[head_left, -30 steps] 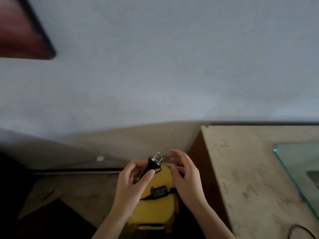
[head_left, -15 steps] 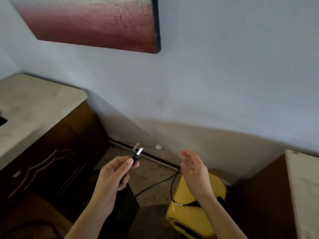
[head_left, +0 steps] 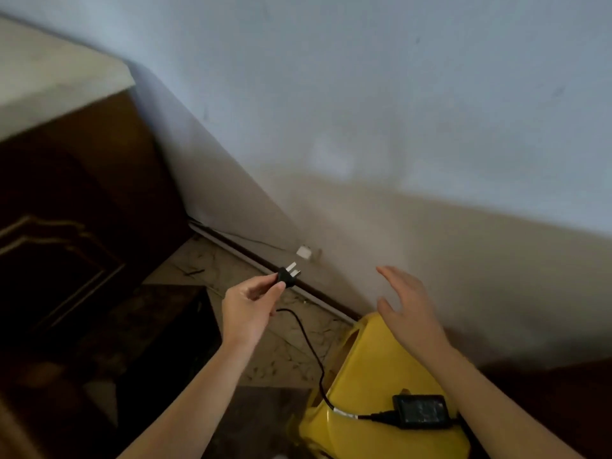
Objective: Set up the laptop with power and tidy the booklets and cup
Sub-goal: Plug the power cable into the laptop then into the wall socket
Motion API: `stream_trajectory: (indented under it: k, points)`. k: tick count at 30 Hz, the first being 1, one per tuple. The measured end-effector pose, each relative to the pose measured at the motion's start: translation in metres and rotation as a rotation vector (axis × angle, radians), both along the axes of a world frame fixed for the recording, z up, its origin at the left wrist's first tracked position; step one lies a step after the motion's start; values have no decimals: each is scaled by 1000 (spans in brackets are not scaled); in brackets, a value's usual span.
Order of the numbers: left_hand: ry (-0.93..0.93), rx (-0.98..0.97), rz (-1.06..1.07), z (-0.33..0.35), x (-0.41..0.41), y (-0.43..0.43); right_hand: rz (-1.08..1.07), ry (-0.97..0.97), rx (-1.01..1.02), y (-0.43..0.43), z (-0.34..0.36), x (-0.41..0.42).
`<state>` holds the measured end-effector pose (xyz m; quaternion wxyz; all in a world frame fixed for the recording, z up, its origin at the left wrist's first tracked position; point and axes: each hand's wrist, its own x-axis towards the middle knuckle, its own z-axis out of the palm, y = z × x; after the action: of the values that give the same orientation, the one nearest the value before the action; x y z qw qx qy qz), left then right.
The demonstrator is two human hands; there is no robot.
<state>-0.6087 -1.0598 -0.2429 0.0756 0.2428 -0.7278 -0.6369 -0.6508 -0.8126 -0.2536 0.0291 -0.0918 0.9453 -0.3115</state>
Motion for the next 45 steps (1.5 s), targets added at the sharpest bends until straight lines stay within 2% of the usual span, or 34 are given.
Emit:
stream_trajectory:
  k: [8,14,18,21,24,28,32,37,45]
  points:
    - [-2,29,10,-179,-47,-14,301,259,473,-24,-120,-88]
    - [21,-192,98,-262,-81,-29,447,520,815,-42,-168,-148]
    - [78,-351,82,-294,-118,-26,408,602,1098,-15,-186,-179]
    - [71,-392,106,-312,-149,-18,399,686,1268,-1,-194,-188]
    - [104,-433,116,-328,-178,-12,387,767,1308,1,-197,-193]
    - [165,-473,101,-348,-202,-13,345,759,1379,1,-200,-196]
    - [183,-457,136,-364,-207,-17,355,805,1358,3,-203,-199]
    - [252,-454,133,-362,-209,-12,354,811,1349,3,-205,-199]
    - [226,-485,82,-357,-212,-8,360,834,1335,2,-207,-199]
